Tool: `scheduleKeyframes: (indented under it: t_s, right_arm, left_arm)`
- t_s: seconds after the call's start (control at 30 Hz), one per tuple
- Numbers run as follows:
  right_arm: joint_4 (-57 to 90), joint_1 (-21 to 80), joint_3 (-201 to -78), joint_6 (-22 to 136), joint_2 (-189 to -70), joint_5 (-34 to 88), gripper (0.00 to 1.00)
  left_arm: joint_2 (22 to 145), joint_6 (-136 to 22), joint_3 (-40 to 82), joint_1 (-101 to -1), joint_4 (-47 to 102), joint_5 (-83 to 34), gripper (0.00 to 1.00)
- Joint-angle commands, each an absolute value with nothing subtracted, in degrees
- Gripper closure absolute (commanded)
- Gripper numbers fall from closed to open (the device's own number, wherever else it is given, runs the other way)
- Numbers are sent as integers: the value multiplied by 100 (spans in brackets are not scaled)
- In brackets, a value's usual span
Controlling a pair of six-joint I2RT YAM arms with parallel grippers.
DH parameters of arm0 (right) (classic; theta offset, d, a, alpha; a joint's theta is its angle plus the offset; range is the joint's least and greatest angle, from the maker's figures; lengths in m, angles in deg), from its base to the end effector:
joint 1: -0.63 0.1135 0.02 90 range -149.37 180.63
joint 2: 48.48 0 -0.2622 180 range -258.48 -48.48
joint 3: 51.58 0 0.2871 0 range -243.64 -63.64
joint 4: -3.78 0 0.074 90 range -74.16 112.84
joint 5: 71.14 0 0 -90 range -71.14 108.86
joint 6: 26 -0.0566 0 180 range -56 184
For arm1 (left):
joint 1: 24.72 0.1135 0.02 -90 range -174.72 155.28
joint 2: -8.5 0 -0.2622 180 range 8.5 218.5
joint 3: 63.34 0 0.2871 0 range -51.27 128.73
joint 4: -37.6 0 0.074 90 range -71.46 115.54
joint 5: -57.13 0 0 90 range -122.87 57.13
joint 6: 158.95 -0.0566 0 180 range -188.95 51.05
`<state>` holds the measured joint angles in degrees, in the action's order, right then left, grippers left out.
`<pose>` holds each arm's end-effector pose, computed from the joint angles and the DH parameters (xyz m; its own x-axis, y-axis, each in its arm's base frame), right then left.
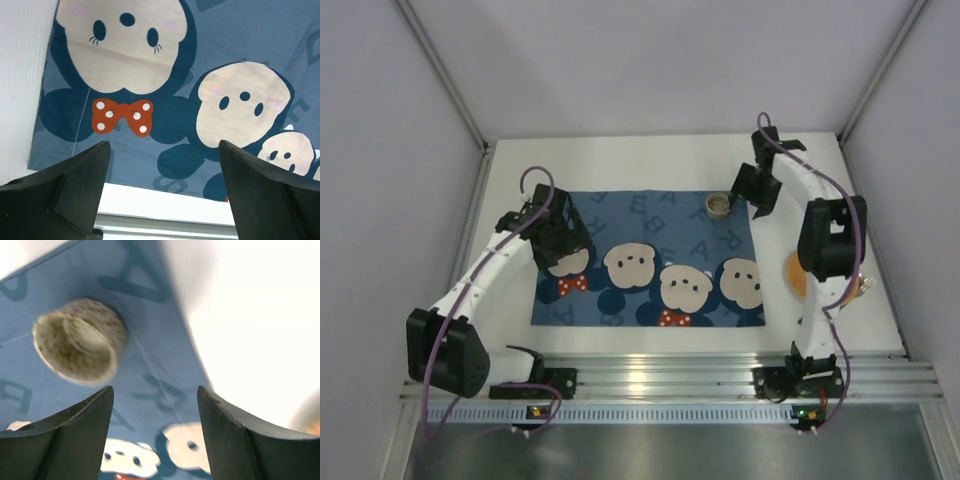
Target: Set the dinner table for one person
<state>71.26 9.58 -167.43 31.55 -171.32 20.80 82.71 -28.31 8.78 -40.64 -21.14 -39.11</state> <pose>0.4759 0.0769 0.1731 -0.8914 0.4025 -0.2084 0.3719 0.9123 0.1712 0.2893 -0.0761 0.2416 -0.7816 -0.4503 -0.4317 -0.3786 0.8924 -0.2454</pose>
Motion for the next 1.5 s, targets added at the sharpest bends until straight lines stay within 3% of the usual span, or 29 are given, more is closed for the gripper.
scheduleKeyframes:
  t_s: [0.0, 0.13, 0.3, 0.6, 1.17, 1.47]
  right_arm:
    - [7156, 250, -16237, 3385, -15636, 1685, 32]
    - [7209, -515, -15419, 3587, -14982, 1324, 27]
    - [7087, -1831, -14487, 3666, -14727, 1849, 26]
    - [6946, -3319, -14555, 3895, -15262, 2176, 26]
    - [6568, -3409, -13950, 3860, -15702, 1991, 27]
    - [6348, -2487, -13185, 3631, -15228, 2457, 27]
  left_arm:
    - [8496, -3045, 1287, -4299, -1850, -3919, 6]
    - [8829, -3028, 1455, -4572, -1560, -3745, 6]
    - [9479, -3282, 1788, -5099, -857, -2428, 6]
    - [10342, -3239, 2405, -6005, -821, -2100, 7]
    - [9604, -3090, 1746, -6120, -1252, -2496, 7]
    - [9507, -2993, 1561, -6111, -1234, -2487, 7]
